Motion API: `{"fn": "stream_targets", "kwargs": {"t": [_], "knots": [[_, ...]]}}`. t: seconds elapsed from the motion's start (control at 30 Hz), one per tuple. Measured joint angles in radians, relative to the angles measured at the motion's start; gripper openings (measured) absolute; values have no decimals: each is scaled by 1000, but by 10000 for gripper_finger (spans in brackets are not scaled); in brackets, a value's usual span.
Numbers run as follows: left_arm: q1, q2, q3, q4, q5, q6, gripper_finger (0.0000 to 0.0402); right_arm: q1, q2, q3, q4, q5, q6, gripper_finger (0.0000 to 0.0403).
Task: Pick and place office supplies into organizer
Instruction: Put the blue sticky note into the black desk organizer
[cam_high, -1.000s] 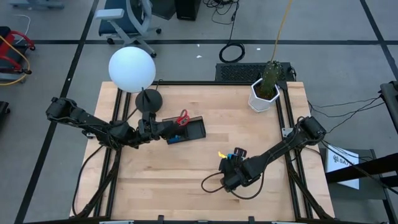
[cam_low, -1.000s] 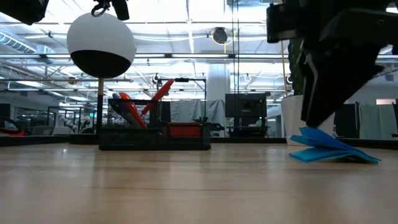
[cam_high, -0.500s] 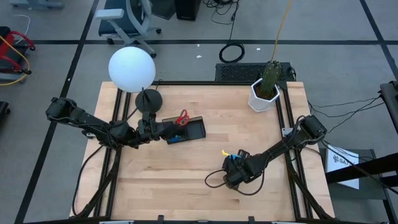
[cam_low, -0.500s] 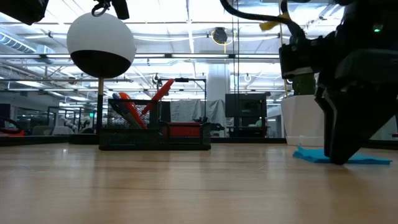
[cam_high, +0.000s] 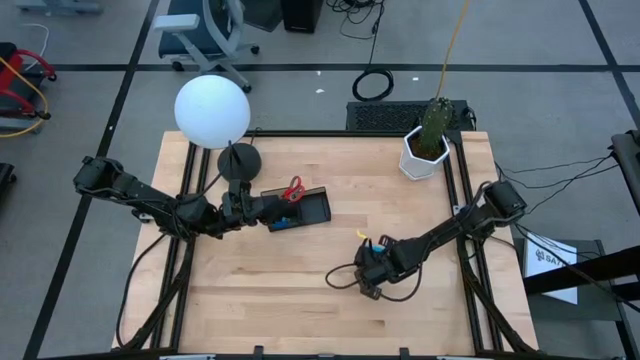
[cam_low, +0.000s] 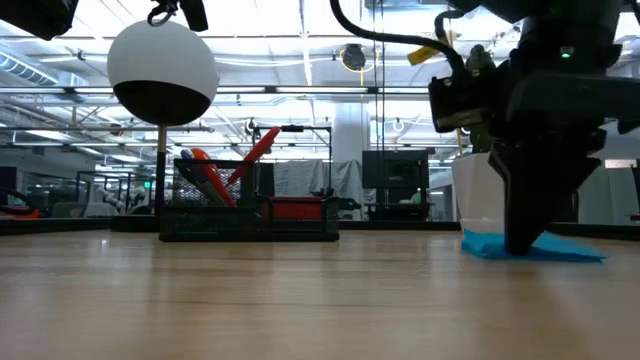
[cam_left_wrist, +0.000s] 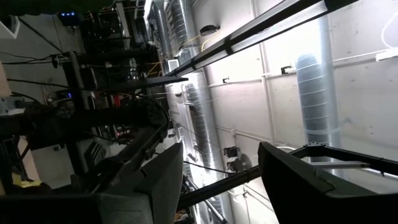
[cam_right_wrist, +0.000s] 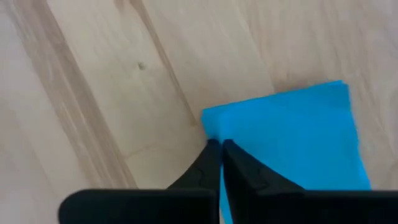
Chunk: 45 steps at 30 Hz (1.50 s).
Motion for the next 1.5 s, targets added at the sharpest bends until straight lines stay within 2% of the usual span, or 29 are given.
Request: {"fn": "stream_targets", "kwargs": {"t": [0.2, 0.4, 0.67, 0.93, 1.17, 1.3, 1.5], "knots": [[0, 0, 0, 0, 0, 19, 212, -26, -121, 0, -14, 30, -41, 0], [0, 0, 0, 0, 0, 25, 212, -56, -246, 1, -15, 115, -51, 0], [0, 0, 0, 0, 0, 25, 212, -145, -348, 2, 69, 163, -168, 0], [0, 0, 0, 1, -1, 20, 212, -275, -348, 2, 239, 156, -326, 0], [0, 0, 0, 5, -22, 19, 212, -370, -347, 2, 283, 111, -417, 0], [5, 0, 0, 5, -23, 19, 212, -411, -314, 3, 357, 51, -481, 0], [20, 0, 0, 10, -23, 16, 212, -439, -210, 4, 475, -2, -491, 0]]}}
